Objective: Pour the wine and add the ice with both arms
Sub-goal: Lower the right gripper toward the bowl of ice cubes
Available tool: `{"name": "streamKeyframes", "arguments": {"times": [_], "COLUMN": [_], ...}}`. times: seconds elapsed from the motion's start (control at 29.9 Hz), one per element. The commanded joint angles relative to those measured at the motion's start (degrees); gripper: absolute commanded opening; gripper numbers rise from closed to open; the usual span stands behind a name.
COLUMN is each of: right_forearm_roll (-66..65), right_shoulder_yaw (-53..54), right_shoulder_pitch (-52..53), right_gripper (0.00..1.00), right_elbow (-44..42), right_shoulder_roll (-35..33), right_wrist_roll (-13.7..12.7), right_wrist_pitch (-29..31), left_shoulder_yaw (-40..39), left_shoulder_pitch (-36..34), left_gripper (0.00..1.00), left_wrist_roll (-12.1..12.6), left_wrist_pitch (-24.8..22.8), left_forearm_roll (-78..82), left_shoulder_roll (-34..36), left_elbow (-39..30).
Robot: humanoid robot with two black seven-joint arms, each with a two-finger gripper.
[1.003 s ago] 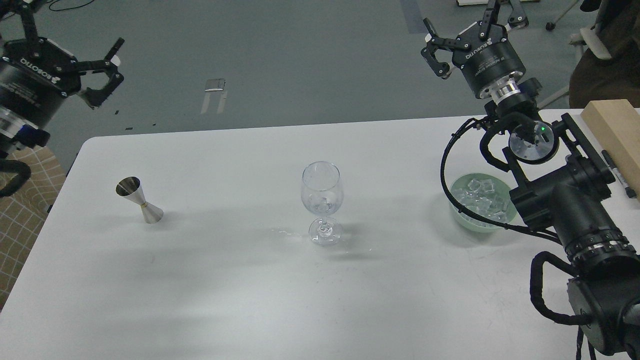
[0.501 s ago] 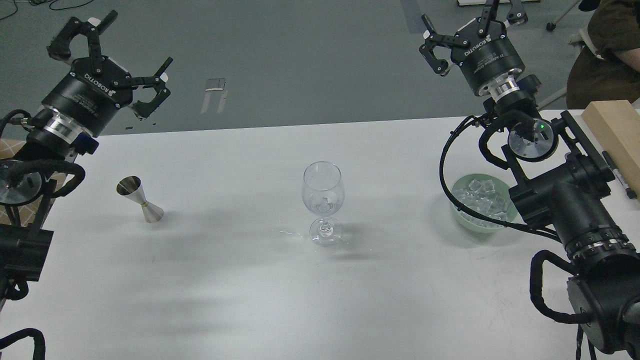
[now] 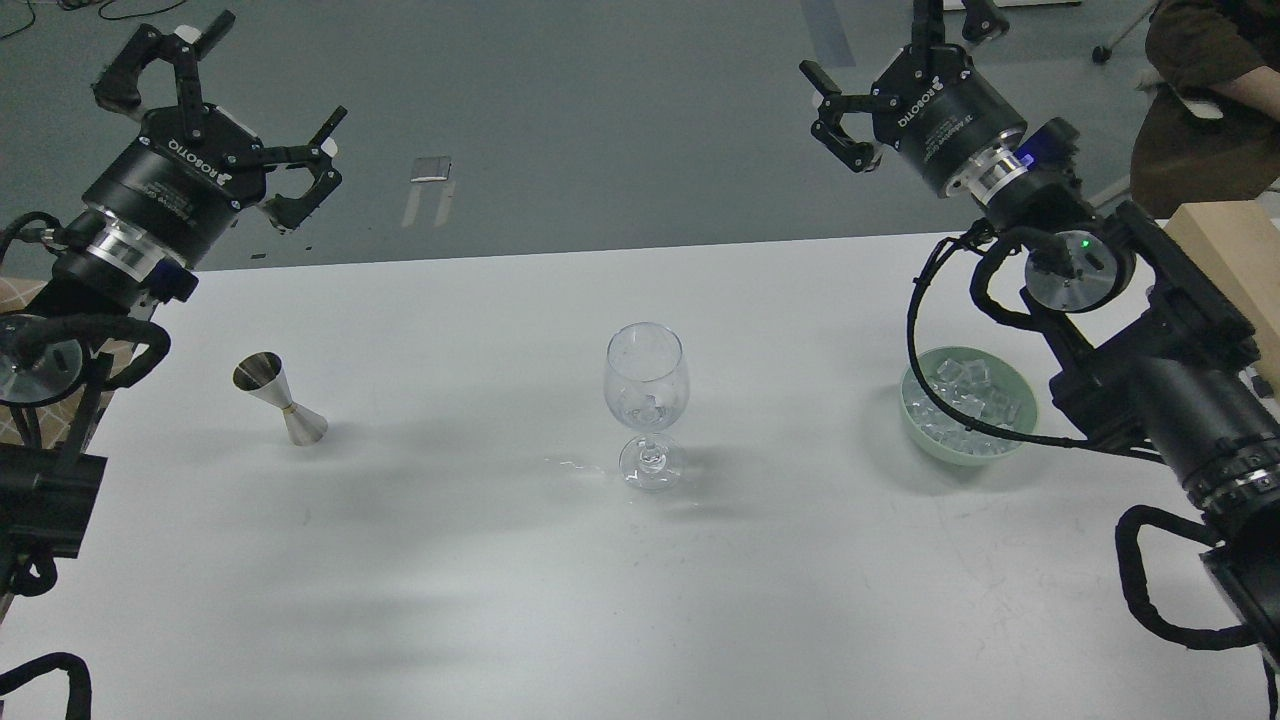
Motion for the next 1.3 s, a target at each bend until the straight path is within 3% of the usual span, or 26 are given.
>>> {"name": "streamKeyframes", "arguments": {"times": [0.0, 0.2, 0.53, 0.74, 1.1, 1.27], "right_forearm_roll": [-0.2, -3.2, -29.9, -41.7, -42.4, -42.9], "right_shoulder_yaw": [-5.4, -14.3, -22.9, -29.2, -37.2, -37.6], "right_shoulder_pitch": [0.4, 1.2, 1.0, 0.4, 0.2, -0.4], "right_gripper": [1.0, 1.0, 1.0, 1.0, 1.0, 1.0], "right_elbow": [1.3, 2.7, 9.9, 20.1, 32.2, 36.2], "right_shoulder_roll": [-6.6, -13.0, -21.1, -30.0, -42.6, -45.5], "right_wrist_roll": [0.0, 0.0, -0.1, -3.7, -8.8, -8.8], "right_wrist_pitch": [0.0, 0.0, -2.2, -3.0, -2.4, -2.4], "left_shoulder_yaw": [0.0, 0.0, 0.0, 0.0, 0.0, 0.0], "left_shoulder_pitch": [-0.1, -0.5, -0.9, -0.9, -1.0, -0.9], "left_gripper": [0.98, 0.98, 0.98, 0.98, 0.98, 0.98], "left_wrist_roll": [0.0, 0.0, 0.0, 0.0, 0.0, 0.0], "left_wrist_pitch": [0.0, 0.0, 0.0, 0.0, 0.0, 0.0], "left_forearm_roll": [0.0, 0.0, 0.0, -0.1, -0.1, -0.1], "left_shoulder_roll": [0.2, 0.2, 0.5, 0.4, 0.0, 0.0], "left_elbow": [0.0, -0.1, -0.2, -0.5, -0.7, -0.7]}}
